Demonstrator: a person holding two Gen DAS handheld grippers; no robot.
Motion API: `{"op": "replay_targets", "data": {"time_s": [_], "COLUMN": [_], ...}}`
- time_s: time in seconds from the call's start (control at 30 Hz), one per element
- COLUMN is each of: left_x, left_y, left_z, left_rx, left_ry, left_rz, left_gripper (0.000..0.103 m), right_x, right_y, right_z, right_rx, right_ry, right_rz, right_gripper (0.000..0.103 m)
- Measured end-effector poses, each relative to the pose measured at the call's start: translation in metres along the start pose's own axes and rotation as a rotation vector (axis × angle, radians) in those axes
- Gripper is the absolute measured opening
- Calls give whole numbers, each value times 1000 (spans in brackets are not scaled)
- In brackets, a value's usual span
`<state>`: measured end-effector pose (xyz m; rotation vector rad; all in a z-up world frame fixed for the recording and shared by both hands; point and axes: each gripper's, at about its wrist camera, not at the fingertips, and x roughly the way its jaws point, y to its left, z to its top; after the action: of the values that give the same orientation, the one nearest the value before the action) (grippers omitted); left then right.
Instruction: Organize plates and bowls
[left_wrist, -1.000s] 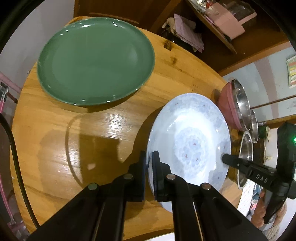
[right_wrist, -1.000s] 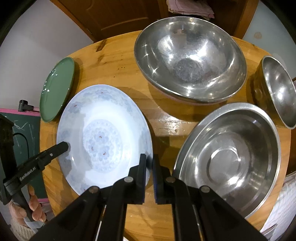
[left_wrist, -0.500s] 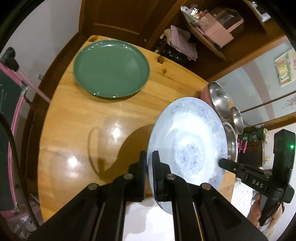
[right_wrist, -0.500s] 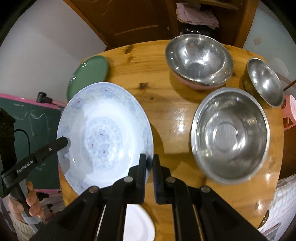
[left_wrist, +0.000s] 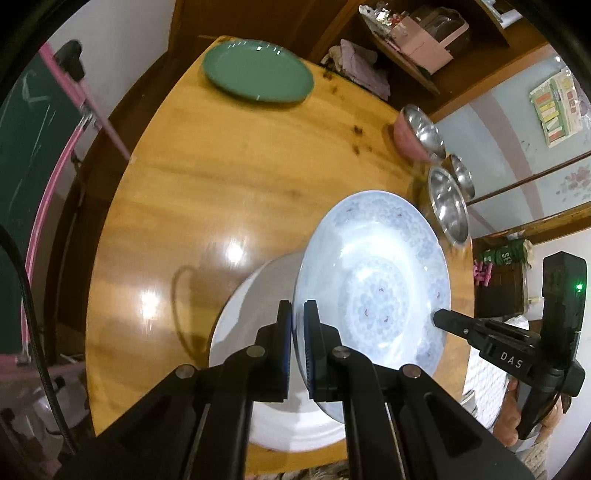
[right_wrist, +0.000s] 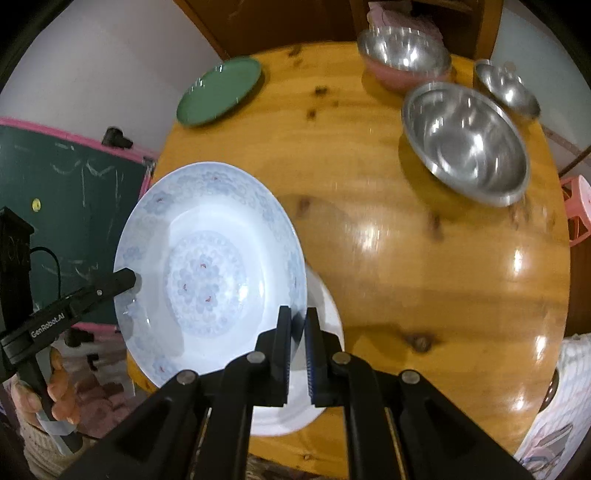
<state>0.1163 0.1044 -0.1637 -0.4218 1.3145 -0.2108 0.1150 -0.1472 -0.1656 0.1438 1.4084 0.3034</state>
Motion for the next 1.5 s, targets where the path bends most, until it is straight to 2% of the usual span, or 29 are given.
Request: {"op": "replay_targets", "data": {"time_s": [0.17, 0.33, 0.53, 1.0, 1.1, 1.17, 1.23, 1.37, 1.43, 1.5], "left_x": [11, 32, 56, 61, 60, 59, 56, 44, 37, 30], "left_y": [14, 22, 33, 35, 29, 23, 18, 5, -1, -6], "left_z": [-32, -53, -64, -66, -67, -66, -65, -61, -59, -57], "left_rx": [-20, -34, -56, -44, -12, 8, 23, 55, 67, 77], "left_ry": [18, 47, 80, 82, 79, 68, 54, 7, -11, -34], "left_rz": [2, 16, 32, 43, 57, 62, 71, 78, 85, 88], "left_gripper": [4, 4, 4, 5, 12, 23, 28, 45, 56, 60], "right_x": [21, 41, 60, 63, 62, 62, 62, 59, 55, 50], "right_y": [-2, -6, -7, 7, 8, 9, 12, 13, 12, 13], "right_z": [-33, -48, -57, -59, -59, -58, -59, -60, -61, -61], "right_rx": [-1, 10, 5, -47, -59, -71, -89, -103, -103, -104], "right_ry": [9, 30, 38, -7, -14, -17, -23, -42, -52, -64], "right_rz": [-8, 0, -31, -91, -104, -118, -135, -149, -147, -143], "right_gripper": [7, 7, 7, 7, 8, 9, 9, 10, 18, 26]}}
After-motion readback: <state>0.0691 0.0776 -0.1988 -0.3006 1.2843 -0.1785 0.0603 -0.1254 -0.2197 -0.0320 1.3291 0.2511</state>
